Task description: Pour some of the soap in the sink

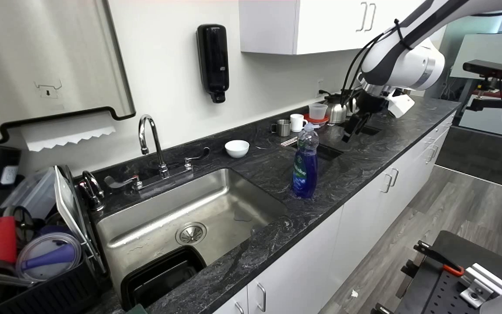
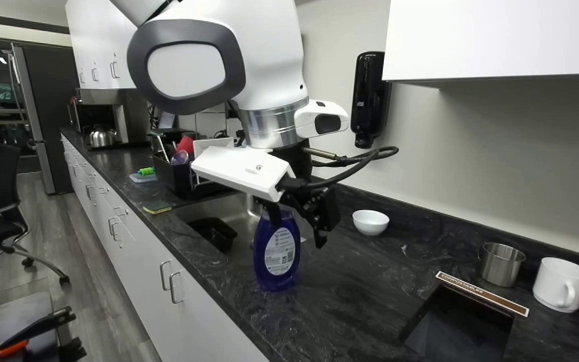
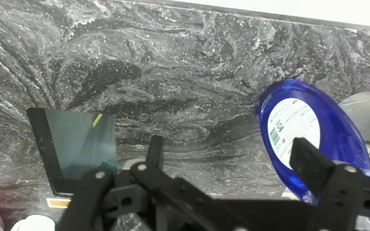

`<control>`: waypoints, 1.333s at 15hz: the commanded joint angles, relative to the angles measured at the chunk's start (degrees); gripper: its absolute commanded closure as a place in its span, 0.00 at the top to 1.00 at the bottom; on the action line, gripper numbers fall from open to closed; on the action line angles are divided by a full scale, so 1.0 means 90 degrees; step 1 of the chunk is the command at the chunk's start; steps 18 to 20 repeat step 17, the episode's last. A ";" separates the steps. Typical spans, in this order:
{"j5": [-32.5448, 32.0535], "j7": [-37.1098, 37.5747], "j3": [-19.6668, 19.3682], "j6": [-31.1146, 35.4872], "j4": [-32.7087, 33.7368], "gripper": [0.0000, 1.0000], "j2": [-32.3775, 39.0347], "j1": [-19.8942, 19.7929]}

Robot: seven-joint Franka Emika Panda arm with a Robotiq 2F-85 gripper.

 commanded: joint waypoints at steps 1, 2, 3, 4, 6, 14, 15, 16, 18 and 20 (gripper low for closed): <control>-0.0232 -0.0010 0.0088 -0.0207 -0.0188 1.00 -0.0333 -0.0104; -0.0257 -0.0024 0.0079 -0.0254 -0.0205 1.00 -0.0395 -0.0091; -0.0307 -0.0001 0.0072 -0.0293 -0.0227 1.00 -0.0459 -0.0084; -0.0340 0.0008 0.0065 -0.0317 -0.0240 1.00 -0.0506 -0.0078; -0.0370 -0.0025 0.0045 -0.0370 -0.0279 1.00 -0.0620 -0.0055; -0.0233 -0.0044 0.0011 -0.0291 -0.0209 1.00 -0.0575 0.0007; -0.0233 -0.0044 0.0011 -0.0291 -0.0209 1.00 -0.0574 0.0007; -0.0233 -0.0044 0.0011 -0.0291 -0.0209 1.00 -0.0573 0.0007; -0.0233 -0.0044 0.0011 -0.0291 -0.0209 1.00 -0.0573 0.0007; -0.0233 -0.0044 0.0011 -0.0291 -0.0209 1.00 -0.0573 0.0007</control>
